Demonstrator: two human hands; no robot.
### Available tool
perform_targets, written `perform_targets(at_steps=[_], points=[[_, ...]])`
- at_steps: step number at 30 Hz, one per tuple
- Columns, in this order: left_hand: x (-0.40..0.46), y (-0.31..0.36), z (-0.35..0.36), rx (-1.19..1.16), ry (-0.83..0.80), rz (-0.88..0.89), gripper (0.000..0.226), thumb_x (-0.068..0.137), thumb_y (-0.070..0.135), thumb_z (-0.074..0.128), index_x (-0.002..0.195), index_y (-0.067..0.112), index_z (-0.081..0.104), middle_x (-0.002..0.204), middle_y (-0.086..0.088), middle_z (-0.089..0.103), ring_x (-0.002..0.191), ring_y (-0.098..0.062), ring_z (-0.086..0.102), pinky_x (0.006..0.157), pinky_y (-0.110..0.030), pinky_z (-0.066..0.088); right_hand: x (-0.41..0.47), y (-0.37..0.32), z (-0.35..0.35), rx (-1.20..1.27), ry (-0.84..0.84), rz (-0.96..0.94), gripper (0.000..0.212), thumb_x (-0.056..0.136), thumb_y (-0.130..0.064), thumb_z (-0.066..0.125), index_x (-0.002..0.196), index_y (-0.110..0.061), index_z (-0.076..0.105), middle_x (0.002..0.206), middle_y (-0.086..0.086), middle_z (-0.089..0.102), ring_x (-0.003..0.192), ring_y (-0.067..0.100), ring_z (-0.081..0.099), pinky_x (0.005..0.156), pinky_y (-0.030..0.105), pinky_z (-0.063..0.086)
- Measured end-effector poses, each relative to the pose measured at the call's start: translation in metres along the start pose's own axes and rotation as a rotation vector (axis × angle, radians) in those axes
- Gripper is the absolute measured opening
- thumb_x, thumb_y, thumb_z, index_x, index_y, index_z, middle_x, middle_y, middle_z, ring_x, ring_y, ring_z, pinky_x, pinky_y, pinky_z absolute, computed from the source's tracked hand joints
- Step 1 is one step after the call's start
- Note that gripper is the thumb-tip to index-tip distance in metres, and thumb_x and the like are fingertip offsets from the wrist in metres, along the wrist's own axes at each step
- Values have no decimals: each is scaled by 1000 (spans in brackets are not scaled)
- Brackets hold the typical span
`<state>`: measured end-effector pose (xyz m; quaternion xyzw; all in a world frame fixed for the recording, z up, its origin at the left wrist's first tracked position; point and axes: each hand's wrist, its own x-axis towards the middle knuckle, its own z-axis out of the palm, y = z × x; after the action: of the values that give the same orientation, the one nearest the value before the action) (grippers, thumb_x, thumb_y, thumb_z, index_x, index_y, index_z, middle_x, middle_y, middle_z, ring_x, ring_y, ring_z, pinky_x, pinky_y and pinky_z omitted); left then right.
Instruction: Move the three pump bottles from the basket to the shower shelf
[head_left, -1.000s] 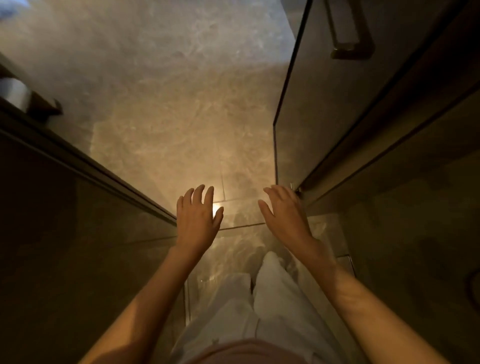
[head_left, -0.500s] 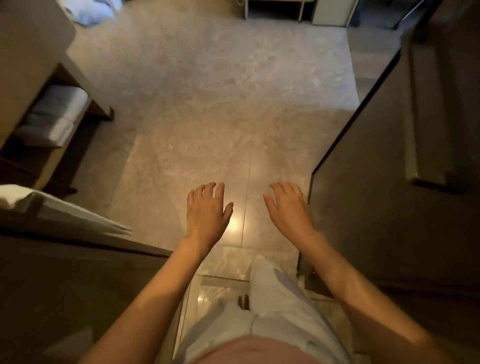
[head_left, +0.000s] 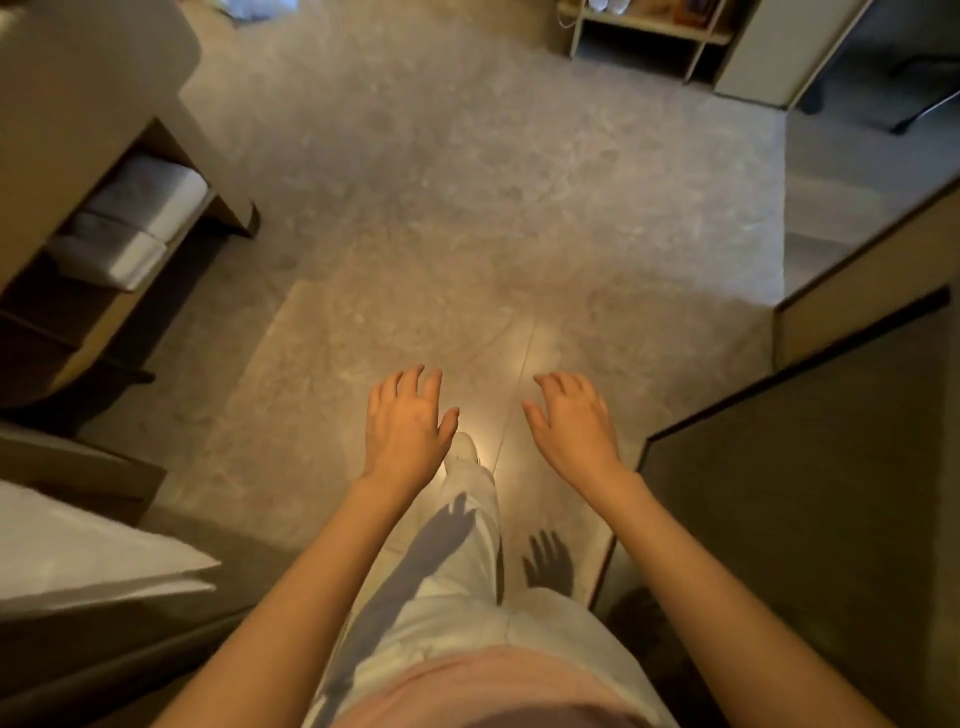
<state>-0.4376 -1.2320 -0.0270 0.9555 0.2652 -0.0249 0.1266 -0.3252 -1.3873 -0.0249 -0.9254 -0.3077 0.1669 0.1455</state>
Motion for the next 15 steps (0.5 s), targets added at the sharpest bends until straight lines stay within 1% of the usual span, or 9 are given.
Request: perform_targets(at_steps=[2,5,10,12,15], points=[[51,-4,-1,-4,6,-15,51,91,37,49,133,10,44,136,-14,49,126,-32,41,106,-42,28,51,0,-10,-17,17,-17,44,97,-32,42,135,-11,46,139,9,48,133,27,34,109,40,28],[139,-7,-11,-10,30,9,52,91,39,47,134,10,43,139,-14,45,128,-32,38,108,-42,25,137,-1,-38,-56,67,-28,43,97,-33,42,133,-11,47,137,11,49,131,28,37,107,38,29],[287,-13,-66,4,138,49,48,91,37,48,129,8,47,136,-16,49,125,-34,42,105,-43,28,272,-11,-102,-43,193,-19,41,95,-29,47,130,-8,51,132,16,53,127,32,42,105,42,34],[330,-21,-80,8,139,27,48,90,37,47,129,8,48,135,-17,49,125,-34,42,104,-43,30,314,-13,-113,-28,188,-3,42,95,-28,47,130,-7,51,133,16,53,127,33,42,106,43,33],[384,-41,-85,-16,126,-21,50,91,37,48,130,7,48,136,-18,49,126,-35,42,104,-43,30,372,-16,-113,-1,116,21,42,95,-28,48,132,-7,50,134,17,52,127,32,41,107,41,31]])
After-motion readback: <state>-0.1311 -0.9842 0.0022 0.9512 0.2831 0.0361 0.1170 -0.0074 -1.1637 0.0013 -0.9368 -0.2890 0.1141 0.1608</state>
